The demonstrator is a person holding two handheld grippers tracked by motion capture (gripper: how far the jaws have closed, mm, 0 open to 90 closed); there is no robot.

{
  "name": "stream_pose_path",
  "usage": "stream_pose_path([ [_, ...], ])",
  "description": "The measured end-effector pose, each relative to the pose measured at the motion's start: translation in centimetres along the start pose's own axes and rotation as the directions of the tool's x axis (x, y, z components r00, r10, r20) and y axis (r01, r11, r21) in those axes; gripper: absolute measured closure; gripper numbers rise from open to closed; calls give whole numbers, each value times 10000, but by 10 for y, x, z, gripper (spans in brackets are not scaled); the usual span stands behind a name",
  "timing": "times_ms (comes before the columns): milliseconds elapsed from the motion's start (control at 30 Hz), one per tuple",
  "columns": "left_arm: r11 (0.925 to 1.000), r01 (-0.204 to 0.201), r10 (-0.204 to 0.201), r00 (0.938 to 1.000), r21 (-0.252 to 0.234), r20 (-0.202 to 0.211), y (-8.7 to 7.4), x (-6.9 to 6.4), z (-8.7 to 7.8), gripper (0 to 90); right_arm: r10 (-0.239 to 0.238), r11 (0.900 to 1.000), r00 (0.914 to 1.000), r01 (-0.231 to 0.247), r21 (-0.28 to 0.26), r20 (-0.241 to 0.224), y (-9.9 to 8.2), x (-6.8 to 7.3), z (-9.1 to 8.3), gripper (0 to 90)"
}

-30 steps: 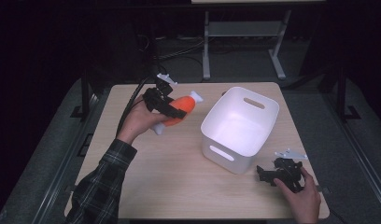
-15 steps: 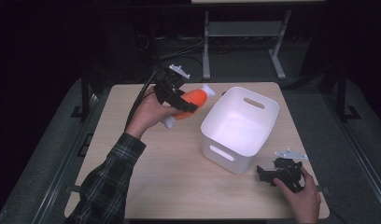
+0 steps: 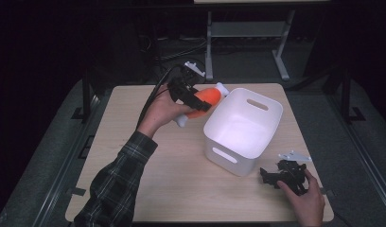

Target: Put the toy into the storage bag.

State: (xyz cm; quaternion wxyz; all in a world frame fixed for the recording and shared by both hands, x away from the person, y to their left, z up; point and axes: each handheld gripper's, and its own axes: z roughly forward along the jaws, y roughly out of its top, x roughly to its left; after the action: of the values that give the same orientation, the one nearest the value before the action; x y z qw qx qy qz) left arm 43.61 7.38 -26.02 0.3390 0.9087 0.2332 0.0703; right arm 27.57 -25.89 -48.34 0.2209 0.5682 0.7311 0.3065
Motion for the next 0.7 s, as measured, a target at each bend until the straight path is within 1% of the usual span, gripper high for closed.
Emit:
stream_pose_path([
  [167,9999,-127,127,9999,-48,48,8,-3,4,255,0,10000,10000,0,-1,9,0,0,0,0],
  [200,9998,-183,183,9998,40,68,10,-4,4,255,6,10000,10000,-6,3,9,0,0,0,0],
  [233,9999,-147,147,9998,25,128,13,-6,7,255,-3,10000,10000,3,1,10,0,0,0,0],
  [267,9998,-201,200,9997,32,127,14,-6,8,255,6,10000,10000,-6,2,10,0,0,0,0],
  [433,9999,-115,116,9998,-76,169,19,-9,14,255,6,10000,10000,-6,1,8,0,0,0,0],
  [467,9998,-178,178,9996,-40,203,20,-10,14,255,-4,10000,10000,4,-1,9,0,0,0,0],
  [700,9997,-255,255,9992,-13,317,28,-14,27,255,4,10000,10000,-4,0,10,0,0,0,0],
])
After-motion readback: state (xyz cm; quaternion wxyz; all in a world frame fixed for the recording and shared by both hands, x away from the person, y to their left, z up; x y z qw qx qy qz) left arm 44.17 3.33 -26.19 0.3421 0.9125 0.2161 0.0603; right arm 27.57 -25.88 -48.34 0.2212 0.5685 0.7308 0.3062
